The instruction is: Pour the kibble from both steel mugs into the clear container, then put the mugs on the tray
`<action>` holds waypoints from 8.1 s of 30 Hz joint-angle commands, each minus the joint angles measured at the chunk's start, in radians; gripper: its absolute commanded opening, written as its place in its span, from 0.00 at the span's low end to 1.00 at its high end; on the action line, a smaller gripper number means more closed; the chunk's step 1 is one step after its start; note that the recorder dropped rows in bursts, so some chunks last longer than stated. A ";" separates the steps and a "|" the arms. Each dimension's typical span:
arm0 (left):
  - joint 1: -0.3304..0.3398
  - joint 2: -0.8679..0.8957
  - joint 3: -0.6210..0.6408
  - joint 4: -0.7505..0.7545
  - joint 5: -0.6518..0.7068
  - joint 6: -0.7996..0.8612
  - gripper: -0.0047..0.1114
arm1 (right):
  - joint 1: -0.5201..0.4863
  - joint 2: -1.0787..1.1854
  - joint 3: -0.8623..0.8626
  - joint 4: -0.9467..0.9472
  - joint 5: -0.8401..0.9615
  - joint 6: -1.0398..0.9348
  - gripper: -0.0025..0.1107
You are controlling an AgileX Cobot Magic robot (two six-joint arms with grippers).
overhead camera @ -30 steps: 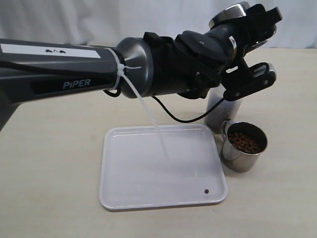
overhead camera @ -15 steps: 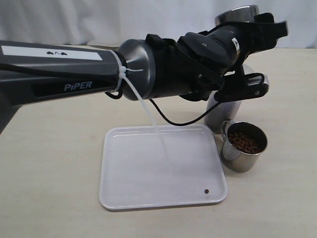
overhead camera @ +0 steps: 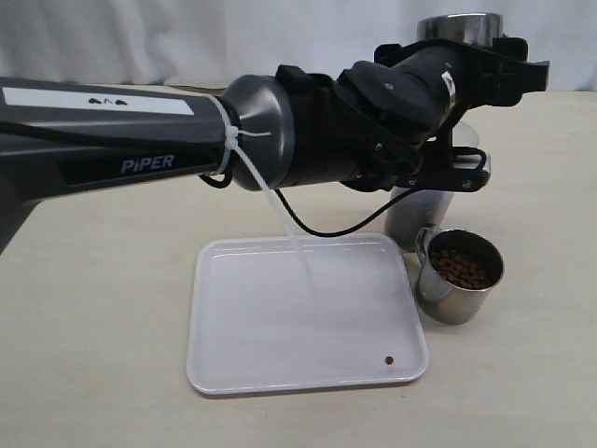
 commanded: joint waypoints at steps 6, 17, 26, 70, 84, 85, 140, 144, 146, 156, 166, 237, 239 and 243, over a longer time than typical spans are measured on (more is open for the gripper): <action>-0.002 -0.010 -0.011 0.046 0.003 0.004 0.04 | 0.003 -0.004 0.004 0.002 -0.001 0.001 0.07; -0.002 -0.010 -0.011 0.035 0.008 -0.006 0.04 | 0.003 -0.004 0.004 0.002 -0.001 0.001 0.07; 0.004 -0.012 -0.011 -0.308 0.066 -0.061 0.04 | 0.003 -0.004 0.004 0.002 -0.001 0.001 0.07; 0.397 -0.341 0.163 -1.910 -0.130 -0.096 0.04 | 0.003 -0.004 0.004 0.002 -0.001 0.001 0.07; 0.505 -0.633 0.873 -1.965 -0.830 -0.221 0.04 | 0.003 -0.004 0.004 0.002 -0.001 0.001 0.07; 0.515 -0.646 0.916 -1.953 -0.882 -0.265 0.04 | 0.003 -0.004 0.004 0.002 -0.001 0.001 0.07; 0.896 -0.060 1.158 -1.209 -1.389 -1.000 0.67 | 0.003 -0.004 0.004 0.002 -0.001 0.001 0.07; 0.896 -0.065 1.158 -1.221 -1.361 -0.998 0.81 | 0.003 -0.004 0.004 0.002 -0.001 0.001 0.07; 0.896 -0.091 1.158 -1.206 -1.354 -1.007 0.81 | 0.003 -0.004 0.004 0.002 -0.001 0.001 0.07; 0.896 -0.294 1.251 -1.160 -1.311 -1.068 0.81 | 0.003 -0.004 0.004 0.002 -0.001 0.001 0.07; 0.896 -0.498 1.335 -1.160 -1.303 -1.149 0.81 | 0.003 -0.004 0.004 0.002 -0.001 0.001 0.07; 0.896 -1.912 1.597 -1.578 -0.509 -1.287 0.04 | 0.003 -0.004 0.004 0.002 -0.001 0.001 0.07; 0.896 -1.912 1.582 -1.582 -0.496 -1.300 0.04 | 0.003 -0.004 0.004 0.002 -0.001 0.001 0.07; 0.896 -1.912 1.584 -1.582 -0.483 -1.317 0.04 | 0.003 -0.004 0.004 0.002 -0.001 0.001 0.07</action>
